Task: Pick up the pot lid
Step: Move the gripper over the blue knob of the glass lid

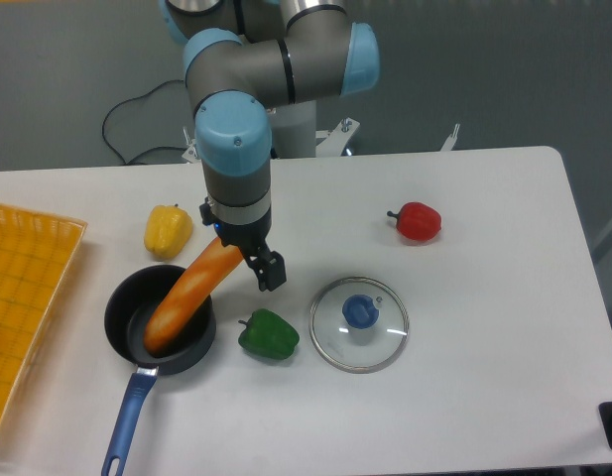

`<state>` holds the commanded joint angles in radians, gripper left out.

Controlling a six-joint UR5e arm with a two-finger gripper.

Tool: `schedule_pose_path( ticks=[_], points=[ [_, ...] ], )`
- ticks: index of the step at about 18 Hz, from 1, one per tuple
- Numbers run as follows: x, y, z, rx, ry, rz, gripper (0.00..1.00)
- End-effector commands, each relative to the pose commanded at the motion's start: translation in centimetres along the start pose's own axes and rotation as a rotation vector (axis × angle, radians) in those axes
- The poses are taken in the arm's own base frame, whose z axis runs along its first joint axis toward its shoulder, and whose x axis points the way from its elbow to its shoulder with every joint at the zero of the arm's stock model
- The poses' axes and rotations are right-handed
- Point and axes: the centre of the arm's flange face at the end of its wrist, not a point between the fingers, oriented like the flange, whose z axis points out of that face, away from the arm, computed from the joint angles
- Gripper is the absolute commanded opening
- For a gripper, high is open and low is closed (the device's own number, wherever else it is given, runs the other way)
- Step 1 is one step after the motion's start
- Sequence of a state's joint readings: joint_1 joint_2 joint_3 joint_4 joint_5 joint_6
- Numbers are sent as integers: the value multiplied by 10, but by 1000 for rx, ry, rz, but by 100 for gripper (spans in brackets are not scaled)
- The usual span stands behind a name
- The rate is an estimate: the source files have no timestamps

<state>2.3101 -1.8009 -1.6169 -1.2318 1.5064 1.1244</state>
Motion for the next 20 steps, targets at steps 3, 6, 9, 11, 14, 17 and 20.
schedule_pose_path(
  ticks=[3,6,9,11,14,17,20],
  points=[
    [-8,5,-3,3,-8,-15,100],
    [-21,19,-1,1,-5,-47,100],
    [-31,23,-4,5,-16,-45,100],
    [-40,26,-4,3,-19,-27,100],
    [-49,36,1,-7,-10,51,100],
    [-59,44,12,-17,2,71,100],
    [-69,59,15,-19,6,85,100]
  ],
)
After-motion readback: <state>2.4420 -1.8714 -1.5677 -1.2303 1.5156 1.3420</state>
